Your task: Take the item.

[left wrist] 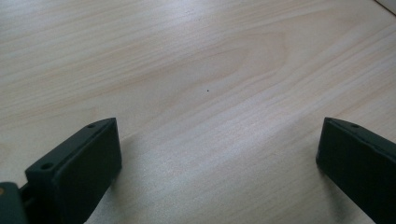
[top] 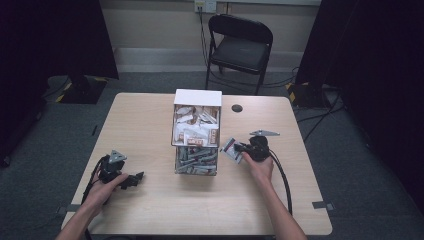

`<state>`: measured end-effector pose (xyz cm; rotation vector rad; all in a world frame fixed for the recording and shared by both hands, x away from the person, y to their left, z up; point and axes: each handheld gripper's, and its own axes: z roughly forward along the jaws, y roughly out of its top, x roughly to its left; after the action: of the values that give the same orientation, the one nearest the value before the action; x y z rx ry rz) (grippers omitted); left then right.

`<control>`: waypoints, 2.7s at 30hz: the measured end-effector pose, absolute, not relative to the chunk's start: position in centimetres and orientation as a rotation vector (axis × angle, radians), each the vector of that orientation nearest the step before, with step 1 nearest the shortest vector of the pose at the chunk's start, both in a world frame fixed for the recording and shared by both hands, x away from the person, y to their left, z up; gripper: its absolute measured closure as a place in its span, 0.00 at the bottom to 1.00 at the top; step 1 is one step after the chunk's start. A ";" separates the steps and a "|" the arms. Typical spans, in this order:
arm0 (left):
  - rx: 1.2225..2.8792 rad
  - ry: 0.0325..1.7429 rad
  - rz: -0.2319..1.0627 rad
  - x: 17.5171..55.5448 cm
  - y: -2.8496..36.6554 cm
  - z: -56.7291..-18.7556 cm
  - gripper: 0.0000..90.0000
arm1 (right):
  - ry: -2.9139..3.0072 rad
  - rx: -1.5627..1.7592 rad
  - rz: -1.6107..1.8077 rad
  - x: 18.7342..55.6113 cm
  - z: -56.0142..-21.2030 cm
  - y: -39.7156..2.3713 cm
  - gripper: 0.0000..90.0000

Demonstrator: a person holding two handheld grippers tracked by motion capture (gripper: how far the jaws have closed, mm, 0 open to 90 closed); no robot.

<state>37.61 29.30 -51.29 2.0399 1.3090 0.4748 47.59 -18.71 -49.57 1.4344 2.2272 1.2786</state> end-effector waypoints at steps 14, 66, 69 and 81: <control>2.040 1.309 0.475 37.6 29.3 -51.3 0.00 | 2.221 1.474 1.265 48.1 -50.2 -19.0 0.71; 2.040 1.309 0.475 37.6 29.3 -51.3 0.00 | 2.062 1.489 1.113 40.6 -44.4 -24.6 0.17; 2.040 1.309 0.475 37.6 29.3 -51.3 0.00 | 2.054 1.493 1.128 39.7 -44.2 -25.3 0.16; 2.040 1.310 0.475 37.6 29.3 -51.3 0.00 | 2.021 1.521 1.101 36.7 -43.5 -27.9 0.16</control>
<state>37.60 29.29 -51.29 2.0395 1.3096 0.4748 36.73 -27.89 -43.50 1.5210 2.0208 1.1010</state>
